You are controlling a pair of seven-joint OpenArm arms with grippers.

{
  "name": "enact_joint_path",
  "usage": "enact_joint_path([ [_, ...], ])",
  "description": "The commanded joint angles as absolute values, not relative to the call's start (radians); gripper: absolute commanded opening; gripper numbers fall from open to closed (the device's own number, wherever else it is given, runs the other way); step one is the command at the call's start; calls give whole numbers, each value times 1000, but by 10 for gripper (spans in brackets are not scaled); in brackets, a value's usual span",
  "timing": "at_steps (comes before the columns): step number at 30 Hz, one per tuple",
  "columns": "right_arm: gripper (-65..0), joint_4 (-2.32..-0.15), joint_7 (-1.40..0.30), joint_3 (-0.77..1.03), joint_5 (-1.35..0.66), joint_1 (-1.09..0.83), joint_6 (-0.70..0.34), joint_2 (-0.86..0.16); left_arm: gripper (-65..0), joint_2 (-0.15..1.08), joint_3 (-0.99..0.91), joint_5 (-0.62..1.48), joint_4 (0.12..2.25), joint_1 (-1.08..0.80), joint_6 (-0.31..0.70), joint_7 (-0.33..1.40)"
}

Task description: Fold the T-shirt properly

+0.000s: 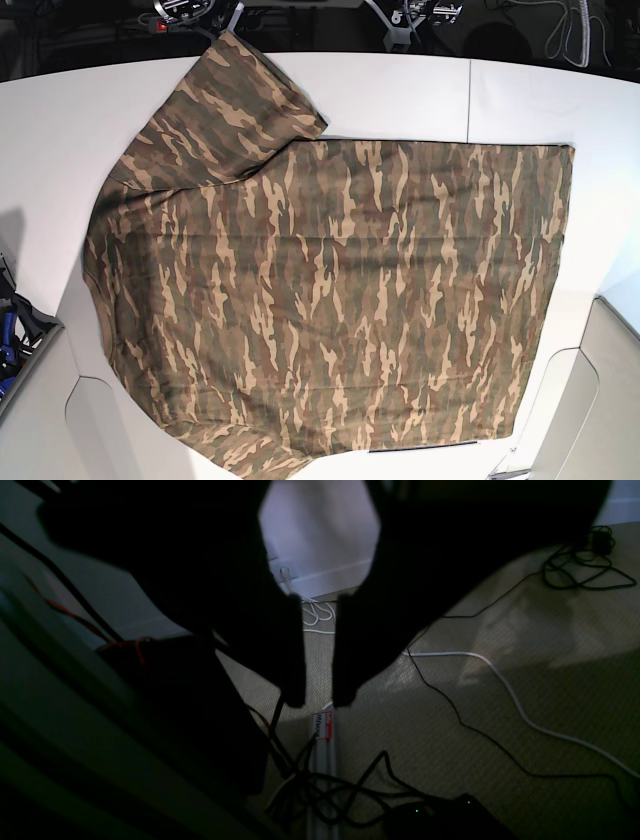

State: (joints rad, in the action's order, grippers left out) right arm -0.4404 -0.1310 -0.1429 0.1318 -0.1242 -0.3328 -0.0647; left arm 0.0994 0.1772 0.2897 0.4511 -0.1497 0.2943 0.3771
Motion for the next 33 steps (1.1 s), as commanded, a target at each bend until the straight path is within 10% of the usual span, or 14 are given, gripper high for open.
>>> enact_joint_path([
  [1,-629,-448,-123,-144,131,-128,-344,-69,-548,100,177,294,457,-153,307,379],
  [17,-629,-523,-127,-144,131,-196,-355,-141,-548,168,160,234,557,-244,394,472],
  [33,-629,-1264,-141,-140,-241,-667,-574,-421,-543,235,-324,553,1135,-620,630,706],
])
